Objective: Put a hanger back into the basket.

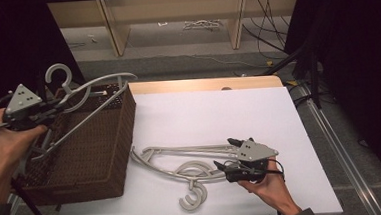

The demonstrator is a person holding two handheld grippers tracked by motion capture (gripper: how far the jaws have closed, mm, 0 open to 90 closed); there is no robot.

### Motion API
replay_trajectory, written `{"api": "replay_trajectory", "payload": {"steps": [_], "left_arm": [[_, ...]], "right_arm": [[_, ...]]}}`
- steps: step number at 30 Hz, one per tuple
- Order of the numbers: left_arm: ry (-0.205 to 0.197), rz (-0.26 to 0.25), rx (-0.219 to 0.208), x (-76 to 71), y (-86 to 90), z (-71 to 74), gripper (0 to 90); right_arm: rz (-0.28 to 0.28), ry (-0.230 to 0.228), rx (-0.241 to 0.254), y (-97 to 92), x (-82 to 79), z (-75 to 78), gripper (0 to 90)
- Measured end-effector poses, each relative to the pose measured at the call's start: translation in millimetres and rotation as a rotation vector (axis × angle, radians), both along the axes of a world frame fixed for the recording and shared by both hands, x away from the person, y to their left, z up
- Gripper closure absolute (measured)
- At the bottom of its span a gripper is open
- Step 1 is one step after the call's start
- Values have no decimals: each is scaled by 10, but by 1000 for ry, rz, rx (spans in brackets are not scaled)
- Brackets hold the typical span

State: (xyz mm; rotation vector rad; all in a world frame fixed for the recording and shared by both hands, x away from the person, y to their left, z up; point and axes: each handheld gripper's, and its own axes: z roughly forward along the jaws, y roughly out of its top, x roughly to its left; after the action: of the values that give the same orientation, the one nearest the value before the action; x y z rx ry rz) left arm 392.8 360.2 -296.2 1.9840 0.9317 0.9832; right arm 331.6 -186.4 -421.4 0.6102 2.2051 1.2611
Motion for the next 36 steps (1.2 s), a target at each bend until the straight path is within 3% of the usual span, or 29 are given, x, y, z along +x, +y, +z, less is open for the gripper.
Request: {"api": "replay_trajectory", "payload": {"steps": [10,15,25,35,36], "left_arm": [[21,40,23,-67,213,-82,800],[40,47,44,-38,230,-161,800],[72,80,42,23,280,-256,800],[142,67,56,227,185,-487,800],[154,70,73,241,191,-508,800]], "right_arm": [[-2,3,1,0,1,-7,222],[-1,1,0,6,1,-10,223],[3,9,-9,-10,3,-7,223],[6,9,-16,-3,4,-12,224],[6,9,-13,-6,5,-11,224]]}}
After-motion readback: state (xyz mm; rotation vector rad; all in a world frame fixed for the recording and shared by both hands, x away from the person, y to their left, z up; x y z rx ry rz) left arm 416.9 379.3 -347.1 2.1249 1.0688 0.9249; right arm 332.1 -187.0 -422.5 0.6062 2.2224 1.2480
